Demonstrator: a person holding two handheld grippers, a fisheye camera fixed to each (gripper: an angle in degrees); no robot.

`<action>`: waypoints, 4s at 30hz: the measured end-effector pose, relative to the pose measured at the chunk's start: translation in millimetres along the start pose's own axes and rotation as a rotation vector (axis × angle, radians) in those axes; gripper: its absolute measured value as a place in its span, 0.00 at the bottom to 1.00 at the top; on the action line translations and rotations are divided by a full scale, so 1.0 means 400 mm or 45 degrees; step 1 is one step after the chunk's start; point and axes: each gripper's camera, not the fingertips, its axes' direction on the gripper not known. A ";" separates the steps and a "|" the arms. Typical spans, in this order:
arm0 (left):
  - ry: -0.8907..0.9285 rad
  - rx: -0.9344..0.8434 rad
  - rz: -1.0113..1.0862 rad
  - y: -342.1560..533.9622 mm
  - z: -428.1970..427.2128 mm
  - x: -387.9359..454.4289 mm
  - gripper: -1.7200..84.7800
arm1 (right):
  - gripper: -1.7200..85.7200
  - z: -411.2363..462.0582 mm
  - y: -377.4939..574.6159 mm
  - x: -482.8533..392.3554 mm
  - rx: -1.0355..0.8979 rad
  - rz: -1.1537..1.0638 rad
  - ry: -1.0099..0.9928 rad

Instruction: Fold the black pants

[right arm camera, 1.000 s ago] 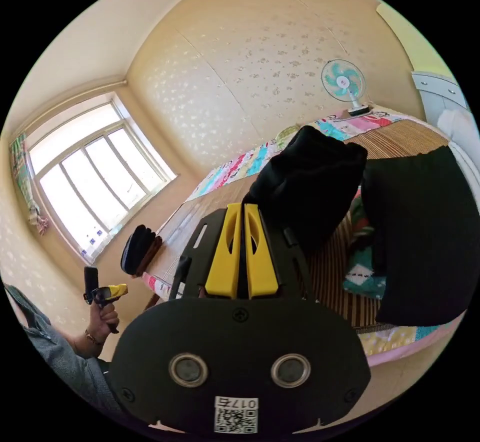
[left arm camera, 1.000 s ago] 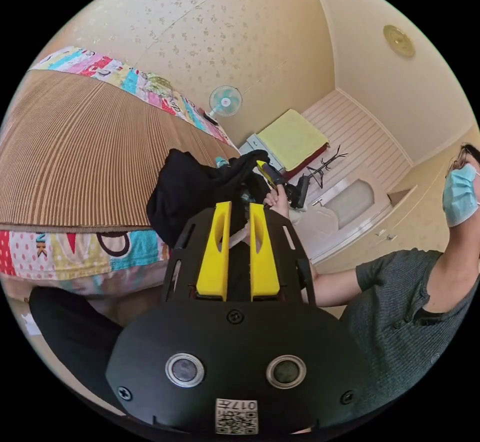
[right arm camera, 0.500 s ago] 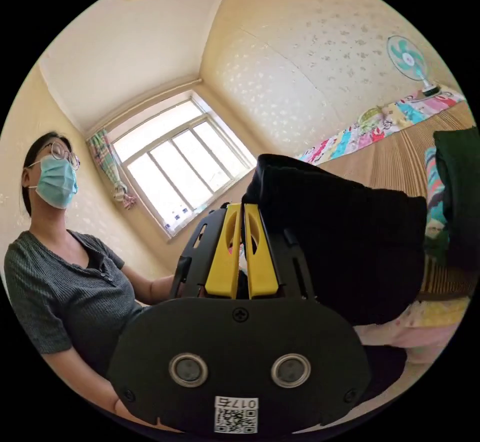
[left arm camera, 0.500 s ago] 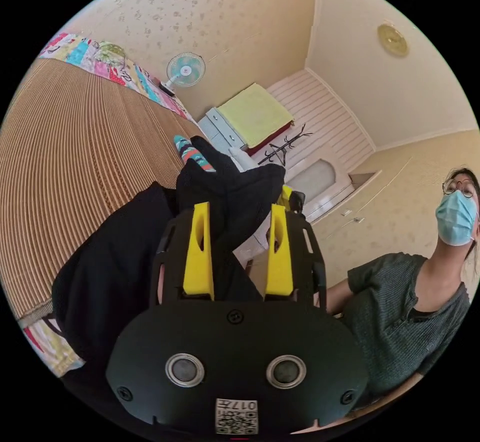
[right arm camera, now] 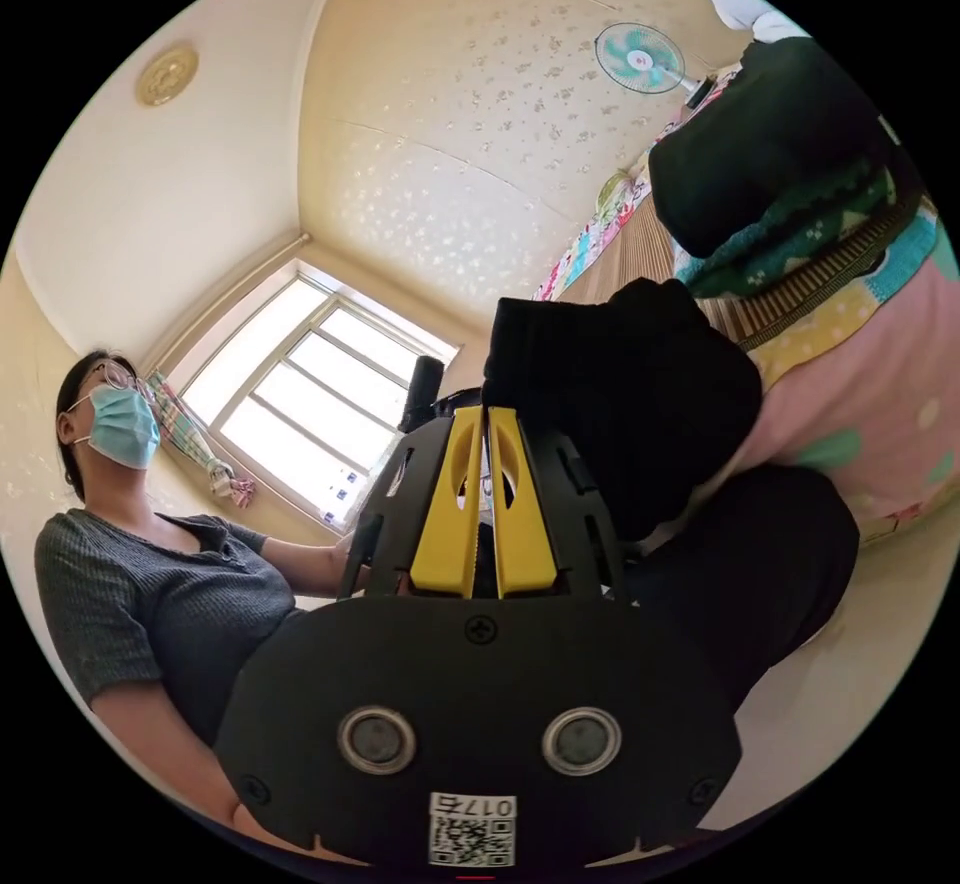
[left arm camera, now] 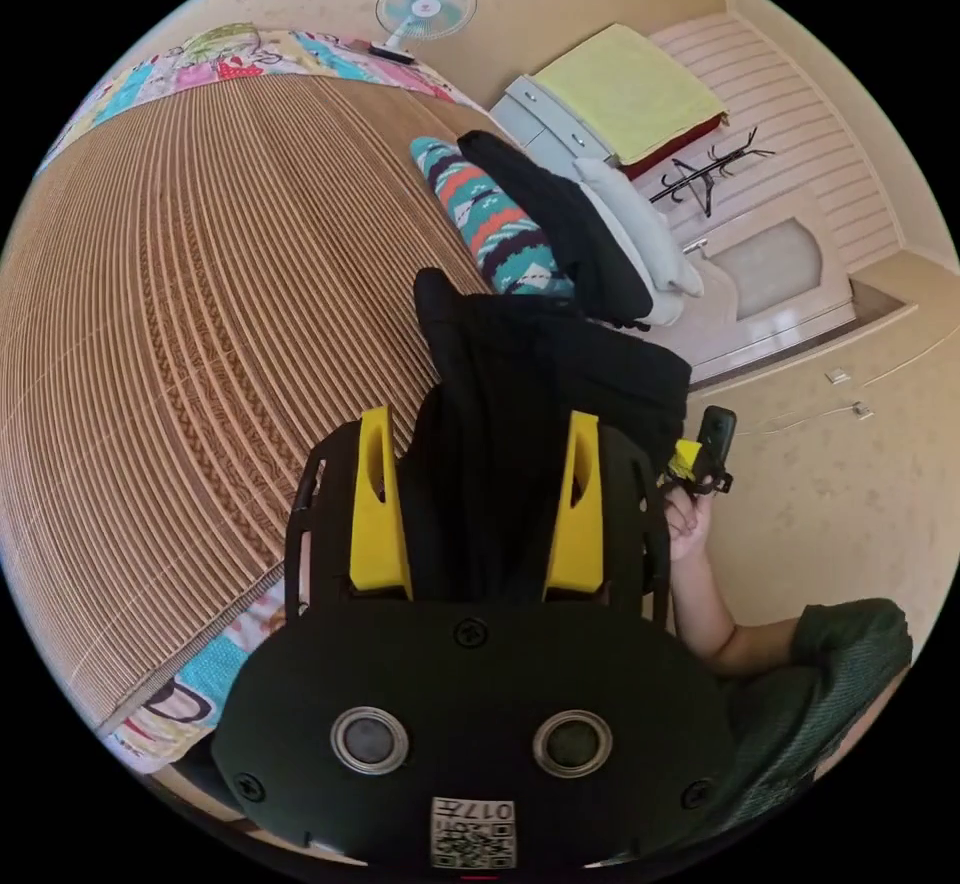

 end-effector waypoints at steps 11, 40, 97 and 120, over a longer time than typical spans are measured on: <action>0.159 0.608 0.172 0.258 -0.244 0.213 0.03 | 0.02 -0.246 0.111 -0.085 0.282 -0.087 -0.133; -0.659 2.000 0.652 0.959 -1.095 0.929 0.02 | 0.03 0.148 0.177 -0.748 0.248 -1.147 0.248; -0.189 0.369 -0.520 0.196 -0.998 -0.525 0.17 | 0.13 0.808 -0.274 -0.075 -0.727 -0.290 0.609; 0.292 0.585 -0.166 0.582 -1.184 -0.589 0.04 | 0.06 0.725 -0.302 -0.025 -0.587 -0.007 0.025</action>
